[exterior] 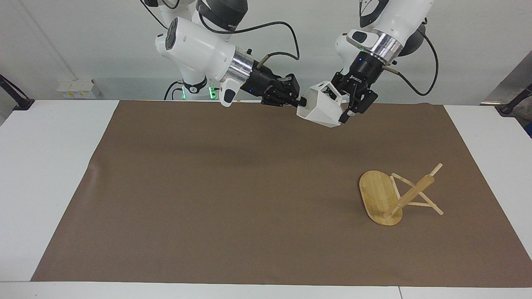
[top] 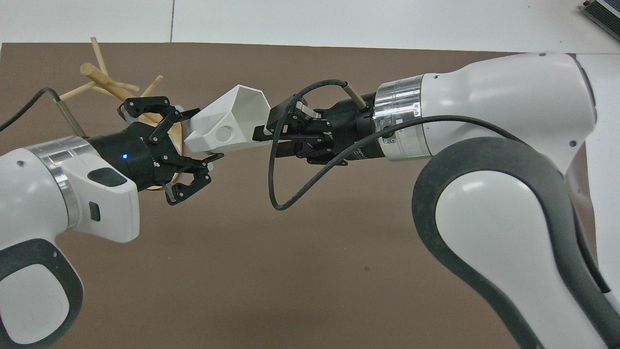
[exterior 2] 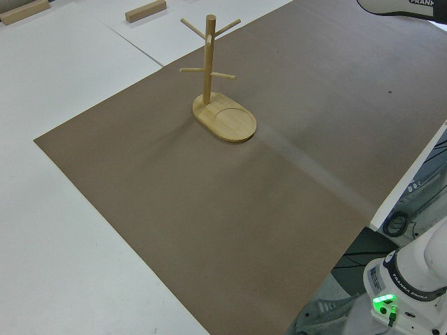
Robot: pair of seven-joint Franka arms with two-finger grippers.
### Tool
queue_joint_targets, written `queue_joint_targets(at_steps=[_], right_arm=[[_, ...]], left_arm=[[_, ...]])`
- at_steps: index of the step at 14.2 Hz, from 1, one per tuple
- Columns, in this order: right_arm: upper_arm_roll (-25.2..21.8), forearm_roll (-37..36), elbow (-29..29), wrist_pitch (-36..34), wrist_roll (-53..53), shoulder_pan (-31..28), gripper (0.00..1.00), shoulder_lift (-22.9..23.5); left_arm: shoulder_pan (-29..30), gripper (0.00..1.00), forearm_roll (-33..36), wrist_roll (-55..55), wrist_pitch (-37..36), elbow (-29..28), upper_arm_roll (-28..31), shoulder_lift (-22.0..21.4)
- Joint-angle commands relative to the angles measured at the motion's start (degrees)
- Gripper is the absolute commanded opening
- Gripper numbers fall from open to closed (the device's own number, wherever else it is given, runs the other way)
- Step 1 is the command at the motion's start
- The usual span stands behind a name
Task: Hang cup on rack
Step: 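Open the right gripper and withdraw it while the left gripper lifts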
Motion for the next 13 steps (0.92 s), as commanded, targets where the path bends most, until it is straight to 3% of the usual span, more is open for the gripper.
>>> queue_joint_targets(at_steps=[1,3,5,10,13], right_arm=[[0.24,0.35,-0.41,0.09,-0.27,-0.23,0.55,-0.51],[0.24,0.26,-0.41,0.0,-0.35,-0.23,0.71,-0.51],[0.16,0.09,-0.41,0.09,-1.06,-0.32,1.0,-0.51],[-0.2,-5.35,-0.41,0.0,-6.25,-2.94,1.0,-1.03],[-0.2,-16.92,-0.41,-4.02,-6.6,-9.34,1.0,-2.79]], left_arm=[[0.26,0.0,-1.1,-1.85,-0.02,-0.88,0.27,-1.57],[0.43,0.0,-1.1,-2.02,-0.72,-0.88,0.45,-1.66],[1.92,0.0,-1.01,-5.95,-2.3,-0.79,0.36,-1.92],[4.03,0.0,-0.66,-11.42,-4.94,-1.4,0.45,-2.8],[5.62,0.0,2.48,-20.43,-5.74,-2.19,0.27,-3.06]])
